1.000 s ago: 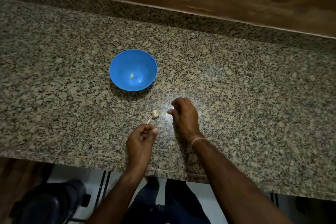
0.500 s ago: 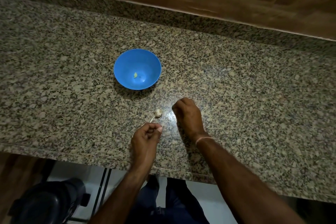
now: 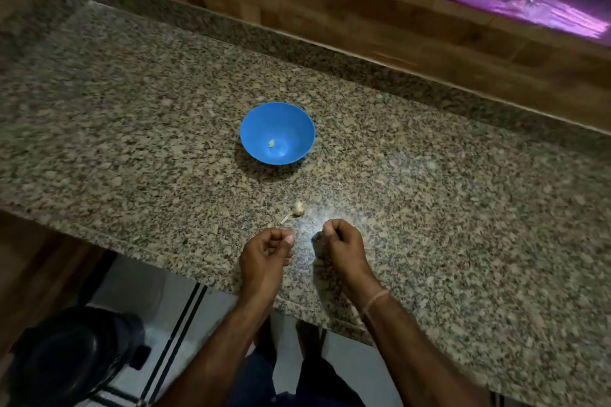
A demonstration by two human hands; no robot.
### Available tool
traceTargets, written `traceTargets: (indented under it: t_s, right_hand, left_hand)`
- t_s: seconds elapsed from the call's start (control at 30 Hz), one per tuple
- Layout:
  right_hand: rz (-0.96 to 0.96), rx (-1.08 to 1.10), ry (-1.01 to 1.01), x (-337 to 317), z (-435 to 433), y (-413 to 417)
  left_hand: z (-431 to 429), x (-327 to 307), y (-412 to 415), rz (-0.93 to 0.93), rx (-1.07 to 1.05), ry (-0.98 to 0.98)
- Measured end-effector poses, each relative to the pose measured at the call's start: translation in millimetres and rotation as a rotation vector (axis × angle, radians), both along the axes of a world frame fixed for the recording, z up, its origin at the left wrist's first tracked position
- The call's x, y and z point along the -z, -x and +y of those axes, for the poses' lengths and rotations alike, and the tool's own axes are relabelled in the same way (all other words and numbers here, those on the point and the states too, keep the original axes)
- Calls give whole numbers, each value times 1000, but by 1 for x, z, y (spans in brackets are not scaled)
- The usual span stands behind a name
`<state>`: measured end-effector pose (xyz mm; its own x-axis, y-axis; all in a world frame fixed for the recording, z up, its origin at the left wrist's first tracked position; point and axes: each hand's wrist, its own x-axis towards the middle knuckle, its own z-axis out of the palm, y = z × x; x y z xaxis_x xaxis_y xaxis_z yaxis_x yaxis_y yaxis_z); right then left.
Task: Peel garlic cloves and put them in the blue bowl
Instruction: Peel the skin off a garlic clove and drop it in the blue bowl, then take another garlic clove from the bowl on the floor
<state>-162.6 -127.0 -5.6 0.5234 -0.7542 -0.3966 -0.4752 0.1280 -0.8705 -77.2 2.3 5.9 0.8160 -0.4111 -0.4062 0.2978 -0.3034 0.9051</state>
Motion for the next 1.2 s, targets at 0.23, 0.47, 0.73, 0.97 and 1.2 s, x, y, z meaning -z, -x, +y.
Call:
traceTargets:
  t_s: [0.23, 0.47, 0.73, 0.97, 1.2]
  right_hand:
    - [-199, -133, -491, -35, 54, -27]
    - [-152, -532, -614, -25, 187, -95]
    - [40, -835, -635, 4, 396, -145]
    - [163, -833, -649, 23, 513, -169]
    - [253, -824, -622, 43, 577, -206]
  left_hand:
    - [44, -11, 5, -52, -262, -70]
    - [181, -5, -6, -95, -673, -73]
    - [393, 16, 6, -56, -1093, -120]
    - [520, 30, -2, -6, -1168, -207]
    - [582, 45, -45, 14, -1203, -185]
